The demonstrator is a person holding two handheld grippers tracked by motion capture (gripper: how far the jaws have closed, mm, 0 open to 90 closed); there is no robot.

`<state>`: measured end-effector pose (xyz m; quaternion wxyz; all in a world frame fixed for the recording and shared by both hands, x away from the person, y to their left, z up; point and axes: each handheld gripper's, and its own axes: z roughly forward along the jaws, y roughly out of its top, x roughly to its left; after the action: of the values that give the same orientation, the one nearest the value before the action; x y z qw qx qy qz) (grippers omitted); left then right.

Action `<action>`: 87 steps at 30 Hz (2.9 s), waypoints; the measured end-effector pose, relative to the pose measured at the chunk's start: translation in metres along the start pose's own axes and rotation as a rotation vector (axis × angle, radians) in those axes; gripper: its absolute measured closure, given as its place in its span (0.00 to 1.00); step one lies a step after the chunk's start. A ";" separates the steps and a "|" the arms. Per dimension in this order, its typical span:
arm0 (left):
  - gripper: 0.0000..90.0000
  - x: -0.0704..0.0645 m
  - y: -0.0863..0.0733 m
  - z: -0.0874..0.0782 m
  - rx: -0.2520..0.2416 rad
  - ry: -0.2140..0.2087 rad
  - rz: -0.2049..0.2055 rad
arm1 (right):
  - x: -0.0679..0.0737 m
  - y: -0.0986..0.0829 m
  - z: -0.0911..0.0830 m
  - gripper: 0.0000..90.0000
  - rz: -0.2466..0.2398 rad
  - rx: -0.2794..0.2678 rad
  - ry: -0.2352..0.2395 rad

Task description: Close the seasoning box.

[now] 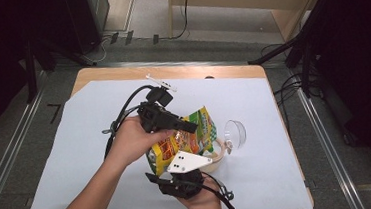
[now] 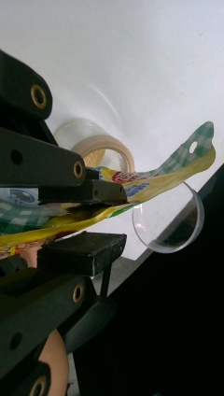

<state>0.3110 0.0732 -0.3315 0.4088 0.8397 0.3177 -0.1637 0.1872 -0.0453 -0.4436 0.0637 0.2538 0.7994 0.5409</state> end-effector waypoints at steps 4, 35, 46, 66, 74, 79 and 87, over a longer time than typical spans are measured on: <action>0.80 -0.002 0.000 -0.001 -0.007 0.004 0.002 | 0.000 0.001 -0.001 0.73 0.014 -0.006 0.007; 0.84 -0.005 -0.002 0.000 0.001 0.068 0.038 | -0.002 0.000 0.001 0.74 0.035 -0.010 0.018; 0.84 -0.006 -0.002 -0.004 -0.015 0.081 0.044 | -0.004 0.003 0.004 0.74 0.023 -0.016 0.018; 0.84 -0.004 0.002 -0.007 -0.006 0.083 0.044 | -0.005 0.006 0.007 0.75 0.035 -0.018 0.027; 0.84 0.002 0.007 -0.008 -0.007 0.079 0.023 | -0.010 0.010 0.012 0.75 0.054 -0.026 0.023; 0.84 0.008 0.010 -0.008 -0.009 0.074 0.018 | -0.014 0.013 0.013 0.75 0.051 -0.017 0.021; 0.84 0.006 0.005 -0.017 -0.047 0.094 0.034 | -0.014 0.017 0.016 0.75 0.013 -0.008 0.024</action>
<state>0.3191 0.0861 -0.3213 0.4160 0.8419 0.3259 -0.1097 0.2109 -0.0333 -0.4375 0.0519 0.2522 0.7962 0.5475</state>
